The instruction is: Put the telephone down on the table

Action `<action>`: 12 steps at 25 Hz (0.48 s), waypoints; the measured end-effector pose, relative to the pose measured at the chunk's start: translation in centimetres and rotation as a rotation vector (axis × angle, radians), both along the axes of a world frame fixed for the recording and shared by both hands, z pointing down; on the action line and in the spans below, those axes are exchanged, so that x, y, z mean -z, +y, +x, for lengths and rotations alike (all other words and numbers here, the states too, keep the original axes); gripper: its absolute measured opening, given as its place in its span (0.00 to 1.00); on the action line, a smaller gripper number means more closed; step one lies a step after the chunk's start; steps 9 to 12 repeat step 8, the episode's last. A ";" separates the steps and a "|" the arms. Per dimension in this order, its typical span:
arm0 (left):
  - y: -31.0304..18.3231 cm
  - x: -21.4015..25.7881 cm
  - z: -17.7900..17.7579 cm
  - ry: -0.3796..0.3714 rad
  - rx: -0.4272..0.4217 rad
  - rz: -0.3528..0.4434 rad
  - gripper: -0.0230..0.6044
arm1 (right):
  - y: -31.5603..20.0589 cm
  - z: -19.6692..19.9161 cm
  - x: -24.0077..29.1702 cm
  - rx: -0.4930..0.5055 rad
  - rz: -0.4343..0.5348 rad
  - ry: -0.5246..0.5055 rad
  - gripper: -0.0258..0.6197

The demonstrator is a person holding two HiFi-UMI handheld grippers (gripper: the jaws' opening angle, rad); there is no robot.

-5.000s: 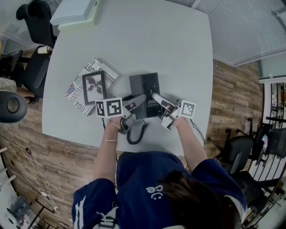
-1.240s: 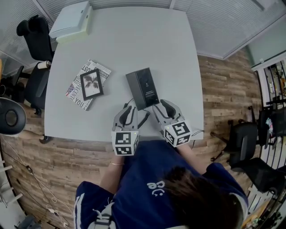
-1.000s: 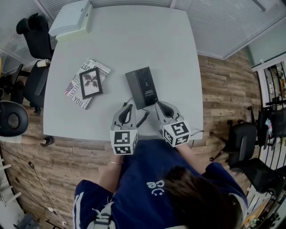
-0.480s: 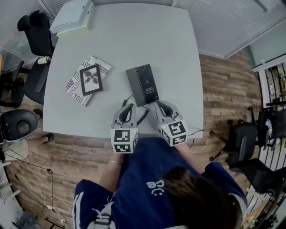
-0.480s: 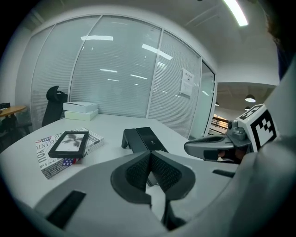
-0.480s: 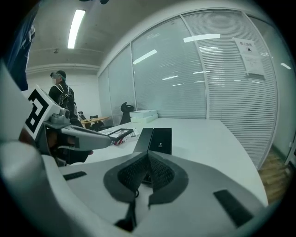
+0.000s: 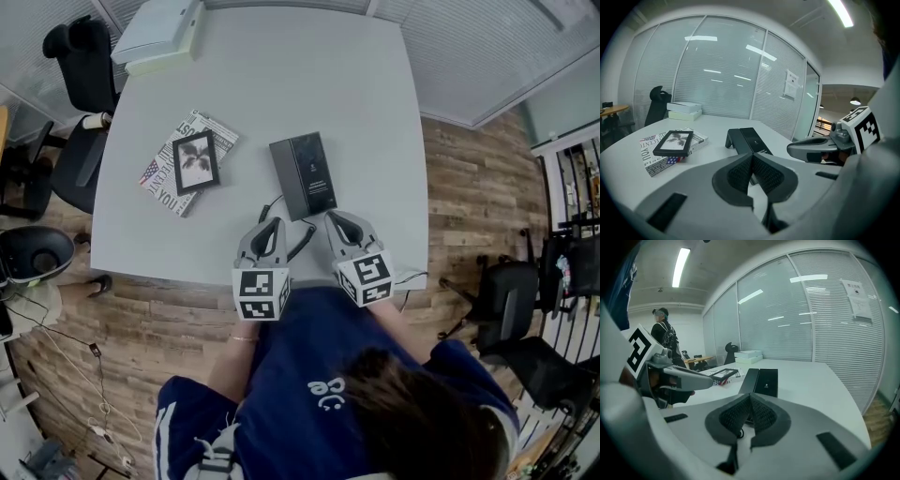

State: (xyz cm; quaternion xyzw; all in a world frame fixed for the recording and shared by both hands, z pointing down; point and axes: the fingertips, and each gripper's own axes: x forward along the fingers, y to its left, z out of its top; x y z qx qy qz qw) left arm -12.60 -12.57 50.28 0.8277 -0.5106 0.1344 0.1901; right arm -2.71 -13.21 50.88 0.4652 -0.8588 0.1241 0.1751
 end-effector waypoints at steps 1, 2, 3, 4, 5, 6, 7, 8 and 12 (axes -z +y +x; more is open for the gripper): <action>0.1 0.0 0.0 -0.001 0.001 0.001 0.04 | 0.1 -0.1 0.0 0.004 0.001 0.001 0.05; 0.1 0.0 0.0 -0.002 0.001 0.001 0.04 | 0.1 -0.1 0.0 0.007 0.001 0.002 0.05; 0.2 0.0 -0.1 -0.002 0.001 0.000 0.04 | 0.2 -0.1 0.0 0.007 0.000 0.003 0.05; 0.2 0.0 -0.1 -0.003 0.000 -0.001 0.04 | 0.2 -0.1 -0.1 0.005 -0.003 0.003 0.05; 0.3 0.0 -0.2 -0.004 0.000 -0.002 0.04 | 0.3 -0.1 -0.1 0.002 -0.006 0.003 0.05; 0.4 0.0 -0.2 -0.005 -0.001 -0.003 0.04 | 0.3 -0.1 -0.2 0.000 -0.008 0.002 0.05; 0.4 0.0 -0.3 -0.005 0.000 -0.003 0.04 | 0.4 -0.2 -0.2 -0.002 -0.010 0.001 0.05; 0.4 0.0 -0.4 -0.006 0.000 -0.004 0.04 | 0.4 -0.2 -0.2 -0.004 -0.011 0.001 0.05; 0.4 0.0 -0.4 -0.006 0.000 -0.004 0.04 | 0.4 -0.2 -0.2 -0.004 -0.011 0.001 0.05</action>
